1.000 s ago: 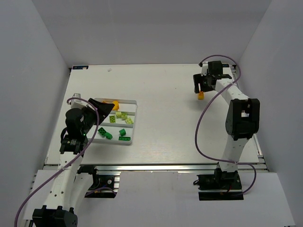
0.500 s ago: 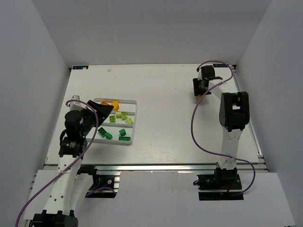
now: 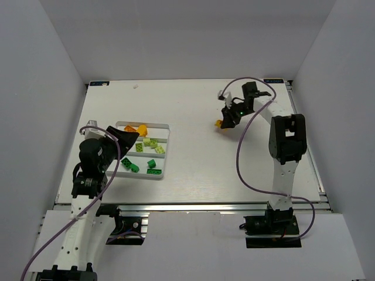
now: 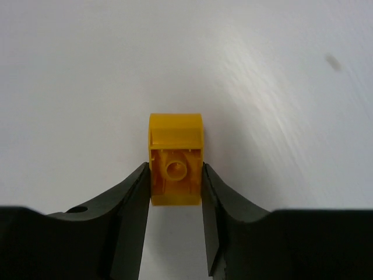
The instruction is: Sort the legos into containers by color
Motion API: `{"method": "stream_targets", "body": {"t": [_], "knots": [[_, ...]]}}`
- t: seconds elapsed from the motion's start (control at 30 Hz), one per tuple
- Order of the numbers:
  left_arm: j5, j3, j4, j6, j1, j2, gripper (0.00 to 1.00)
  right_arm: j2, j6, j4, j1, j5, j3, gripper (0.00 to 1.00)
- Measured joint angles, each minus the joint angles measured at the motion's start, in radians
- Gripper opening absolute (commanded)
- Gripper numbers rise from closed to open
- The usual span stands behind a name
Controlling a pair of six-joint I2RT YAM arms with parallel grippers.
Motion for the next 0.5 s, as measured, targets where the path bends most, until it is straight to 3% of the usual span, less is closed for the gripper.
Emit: {"method": "stream_targets", "body": {"t": [0.1, 0.2, 0.33, 0.5], "knots": [[-0.008, 0.007, -0.018, 0.002, 0.000, -0.014, 0.81, 0.002, -0.319, -0.185, 0.096, -0.185, 0.065, 0.00], [-0.016, 0.019, -0.039, 0.002, 0.000, -0.033, 0.81, 0.003, -0.465, -0.231, 0.232, -0.262, 0.119, 0.00], [-0.036, 0.042, -0.080, 0.006, 0.000, -0.068, 0.81, 0.007, -0.432, -0.118, 0.395, -0.280, 0.135, 0.00], [-0.064, 0.061, -0.144, 0.005, 0.000, -0.143, 0.81, 0.038, -0.195, 0.169, 0.505, -0.222, 0.137, 0.03]]}}
